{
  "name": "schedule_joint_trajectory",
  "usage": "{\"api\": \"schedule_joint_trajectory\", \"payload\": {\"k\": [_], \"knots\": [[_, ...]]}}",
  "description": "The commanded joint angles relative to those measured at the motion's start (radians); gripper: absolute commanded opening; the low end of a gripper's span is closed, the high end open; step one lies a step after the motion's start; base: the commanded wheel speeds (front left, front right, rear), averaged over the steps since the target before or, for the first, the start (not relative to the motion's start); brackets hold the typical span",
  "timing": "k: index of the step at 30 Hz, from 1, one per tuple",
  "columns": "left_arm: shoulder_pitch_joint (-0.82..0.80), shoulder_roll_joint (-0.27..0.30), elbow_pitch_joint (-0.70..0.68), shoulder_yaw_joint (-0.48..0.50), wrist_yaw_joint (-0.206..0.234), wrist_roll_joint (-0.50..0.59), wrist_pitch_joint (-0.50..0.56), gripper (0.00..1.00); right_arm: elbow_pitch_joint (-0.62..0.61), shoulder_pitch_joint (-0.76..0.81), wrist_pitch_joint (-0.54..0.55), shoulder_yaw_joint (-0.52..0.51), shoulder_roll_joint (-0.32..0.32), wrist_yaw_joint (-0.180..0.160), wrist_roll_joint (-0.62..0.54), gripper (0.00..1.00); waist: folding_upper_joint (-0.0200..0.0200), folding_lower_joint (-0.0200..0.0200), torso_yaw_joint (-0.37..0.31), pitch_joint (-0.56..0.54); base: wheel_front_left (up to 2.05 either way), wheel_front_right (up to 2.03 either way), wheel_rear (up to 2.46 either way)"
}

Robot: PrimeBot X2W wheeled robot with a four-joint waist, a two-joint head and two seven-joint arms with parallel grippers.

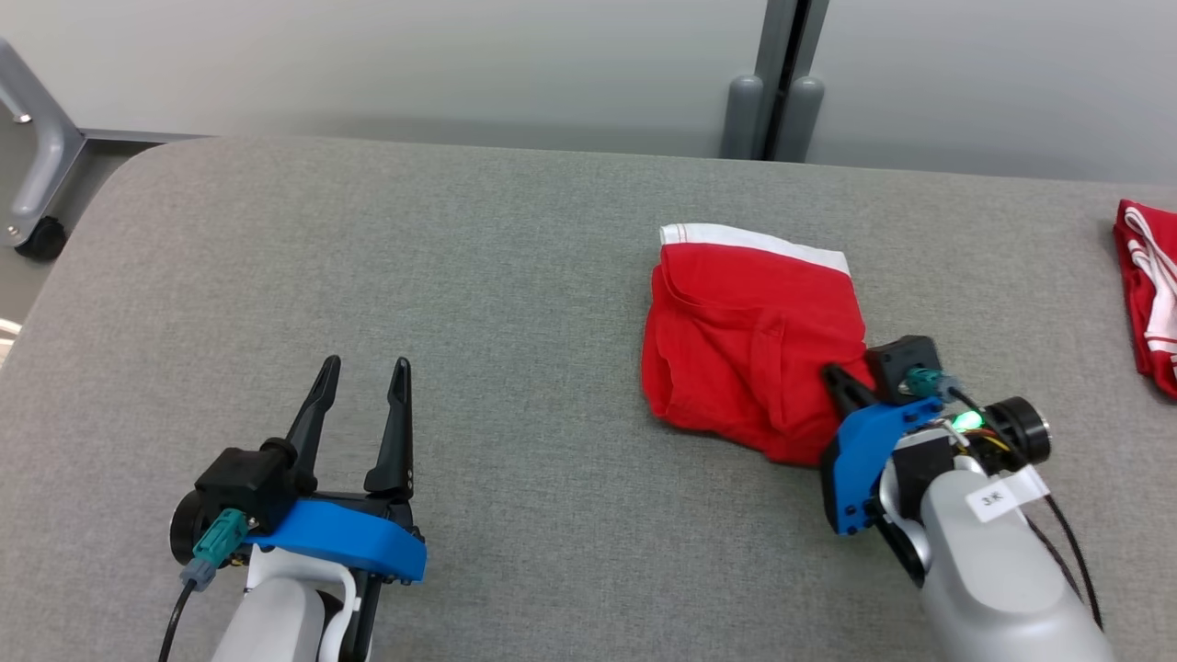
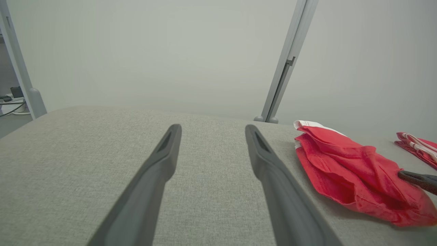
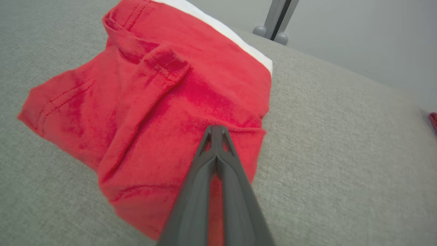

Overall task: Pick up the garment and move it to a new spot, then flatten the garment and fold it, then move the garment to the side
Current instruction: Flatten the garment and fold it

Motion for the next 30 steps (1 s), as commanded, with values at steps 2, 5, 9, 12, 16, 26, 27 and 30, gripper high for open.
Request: {"api": "schedule_joint_trajectory", "payload": {"k": [2,5,9,12,16,26,27,30], "knots": [[-0.023,0.004,0.003,-0.004,-0.002,-0.007,-0.004,1.0,0.025,-0.025,-0.006,0.039,0.012,0.0,-0.004,0.0,-0.0001,-0.0001,0.013,0.007,0.0,0.0,0.0],[-0.034,0.004,0.006,-0.013,-0.002,-0.008,-0.004,1.0,0.043,-0.022,-0.001,0.154,0.016,0.0,0.116,0.0,-0.0001,-0.0001,0.029,0.004,0.0,0.0,0.0],[-0.029,0.008,0.013,-0.014,-0.002,-0.005,-0.004,1.0,-0.025,0.006,0.054,0.353,0.012,0.0,0.361,0.0,-0.0001,-0.0001,0.035,-0.004,0.0,0.0,0.0],[-0.012,0.014,0.016,0.0,-0.002,-0.002,-0.004,1.0,-0.116,0.028,0.097,0.475,0.012,0.0,0.494,0.0,-0.0001,-0.0001,0.026,-0.012,0.0,0.0,0.0],[0.008,0.017,0.015,0.017,0.004,-0.001,-0.004,1.0,-0.241,0.059,0.1,0.52,0.011,0.0,0.595,1.0,-0.0001,-0.0001,0.004,-0.029,0.0,0.0,0.0],[0.056,0.024,0.018,0.054,0.016,0.007,-0.004,1.0,-0.54,0.269,-0.093,0.172,-0.013,0.0,0.483,1.0,-0.0001,-0.0001,-0.053,-0.083,0.0,0.0,0.0],[0.064,0.028,0.018,0.061,0.018,0.007,-0.004,1.0,-0.564,0.298,-0.1,0.118,-0.008,0.0,0.452,1.0,-0.0001,-0.0001,-0.06,-0.088,0.0,0.0,0.0],[0.085,0.036,0.018,0.078,0.024,0.004,-0.004,1.0,-0.626,0.372,-0.096,-0.023,0.002,0.0,0.367,1.0,-0.0001,-0.0001,-0.081,-0.099,0.0,0.0,0.0]]}}
